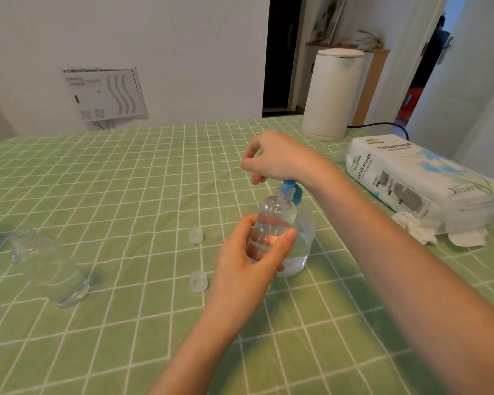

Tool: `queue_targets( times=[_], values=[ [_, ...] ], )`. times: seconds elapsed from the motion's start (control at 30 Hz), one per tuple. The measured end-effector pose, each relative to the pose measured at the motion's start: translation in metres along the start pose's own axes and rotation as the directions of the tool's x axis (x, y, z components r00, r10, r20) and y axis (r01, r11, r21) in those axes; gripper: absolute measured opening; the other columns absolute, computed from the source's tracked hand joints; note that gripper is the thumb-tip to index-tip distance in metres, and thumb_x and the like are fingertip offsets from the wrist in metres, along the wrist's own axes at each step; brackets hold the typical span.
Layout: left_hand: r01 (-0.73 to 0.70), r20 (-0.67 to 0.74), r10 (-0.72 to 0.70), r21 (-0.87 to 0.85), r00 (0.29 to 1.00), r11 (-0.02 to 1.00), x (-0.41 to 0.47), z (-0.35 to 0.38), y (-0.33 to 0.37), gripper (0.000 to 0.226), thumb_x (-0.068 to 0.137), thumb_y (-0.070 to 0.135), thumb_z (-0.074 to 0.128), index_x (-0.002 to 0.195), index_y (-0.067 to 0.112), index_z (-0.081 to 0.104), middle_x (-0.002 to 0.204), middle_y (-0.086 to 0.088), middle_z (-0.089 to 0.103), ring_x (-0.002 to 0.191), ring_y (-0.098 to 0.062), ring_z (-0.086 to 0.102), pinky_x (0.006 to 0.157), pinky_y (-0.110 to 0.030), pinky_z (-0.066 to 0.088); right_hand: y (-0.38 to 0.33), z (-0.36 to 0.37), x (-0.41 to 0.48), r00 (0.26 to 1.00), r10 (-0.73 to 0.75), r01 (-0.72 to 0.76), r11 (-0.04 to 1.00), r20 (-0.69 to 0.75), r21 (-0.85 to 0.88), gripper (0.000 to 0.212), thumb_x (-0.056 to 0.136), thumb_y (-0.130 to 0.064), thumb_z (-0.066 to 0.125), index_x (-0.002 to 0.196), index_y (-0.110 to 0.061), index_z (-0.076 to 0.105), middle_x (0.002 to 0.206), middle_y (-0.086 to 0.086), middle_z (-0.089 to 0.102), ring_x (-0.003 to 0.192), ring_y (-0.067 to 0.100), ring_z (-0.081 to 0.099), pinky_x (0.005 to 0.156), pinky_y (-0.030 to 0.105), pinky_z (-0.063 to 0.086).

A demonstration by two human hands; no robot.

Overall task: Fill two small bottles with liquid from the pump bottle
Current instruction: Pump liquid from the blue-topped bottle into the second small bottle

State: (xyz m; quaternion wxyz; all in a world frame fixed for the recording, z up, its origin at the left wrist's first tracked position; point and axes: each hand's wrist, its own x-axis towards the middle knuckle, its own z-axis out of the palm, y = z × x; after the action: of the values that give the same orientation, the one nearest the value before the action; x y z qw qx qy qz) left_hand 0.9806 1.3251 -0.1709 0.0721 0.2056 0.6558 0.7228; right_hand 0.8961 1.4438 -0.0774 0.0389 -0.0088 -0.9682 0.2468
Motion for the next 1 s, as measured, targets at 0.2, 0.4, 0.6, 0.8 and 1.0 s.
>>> queue_targets(
  times=[0.2,0.4,0.6,0.8,1.0],
  values=[
    [-0.077,-0.086,0.097,0.215,0.992,0.974,-0.003,0.0,0.001,0.032,0.069,0.056,0.06,0.093,0.035,0.057,0.083,0.011,0.066,0.064,-0.014,0.061,0.053,-0.02,0.048,0.0,0.0,-0.001,0.999,0.012,-0.012,1.0,0.03,0.004,0.026,0.092,-0.022,0.051,0.107,-0.007,0.066,0.076,0.0,0.072,0.089,0.021,0.071,0.07,0.023,0.05],
    [-0.114,-0.106,0.147,0.266,0.983,0.957,-0.002,0.001,0.003,0.031,0.071,0.054,0.06,0.097,0.037,0.054,0.085,0.016,0.066,0.07,-0.004,0.063,0.058,-0.01,0.045,-0.005,-0.007,0.0,0.998,0.045,-0.045,0.999,0.043,-0.011,0.031,0.093,-0.021,0.049,0.114,-0.003,0.064,0.082,0.005,0.073,0.082,0.02,0.068,0.066,0.025,0.049],
    [-0.105,-0.121,0.15,0.316,0.981,0.943,-0.001,0.003,0.0,0.037,0.066,0.065,0.055,0.099,0.048,0.051,0.104,0.016,0.053,0.085,-0.007,0.058,0.076,-0.026,0.05,-0.009,-0.009,0.0,0.994,0.094,-0.09,0.993,0.052,-0.074,0.032,0.093,-0.02,0.047,0.114,-0.002,0.063,0.09,0.01,0.074,0.091,0.026,0.07,0.06,0.024,0.047],
    [-0.108,-0.109,0.145,0.293,0.983,0.95,0.001,0.001,-0.003,0.047,0.064,0.064,0.056,0.105,0.041,0.054,0.107,0.01,0.055,0.092,0.009,0.051,0.076,-0.004,0.04,-0.01,-0.01,0.0,0.992,0.116,-0.11,0.99,0.058,-0.089,0.031,0.094,-0.02,0.047,0.112,-0.002,0.064,0.09,0.01,0.075,0.092,0.026,0.071,0.061,0.025,0.049],
    [-0.084,-0.099,0.115,0.272,0.988,0.959,0.002,-0.002,-0.005,0.046,0.065,0.062,0.059,0.107,0.043,0.055,0.109,0.01,0.057,0.097,0.014,0.049,0.075,0.001,0.036,-0.008,-0.012,0.001,0.991,0.119,-0.117,0.993,0.064,-0.035,0.032,0.092,-0.017,0.046,0.114,0.0,0.063,0.085,0.007,0.075,0.085,0.022,0.071,0.072,0.026,0.052]
  ],
)
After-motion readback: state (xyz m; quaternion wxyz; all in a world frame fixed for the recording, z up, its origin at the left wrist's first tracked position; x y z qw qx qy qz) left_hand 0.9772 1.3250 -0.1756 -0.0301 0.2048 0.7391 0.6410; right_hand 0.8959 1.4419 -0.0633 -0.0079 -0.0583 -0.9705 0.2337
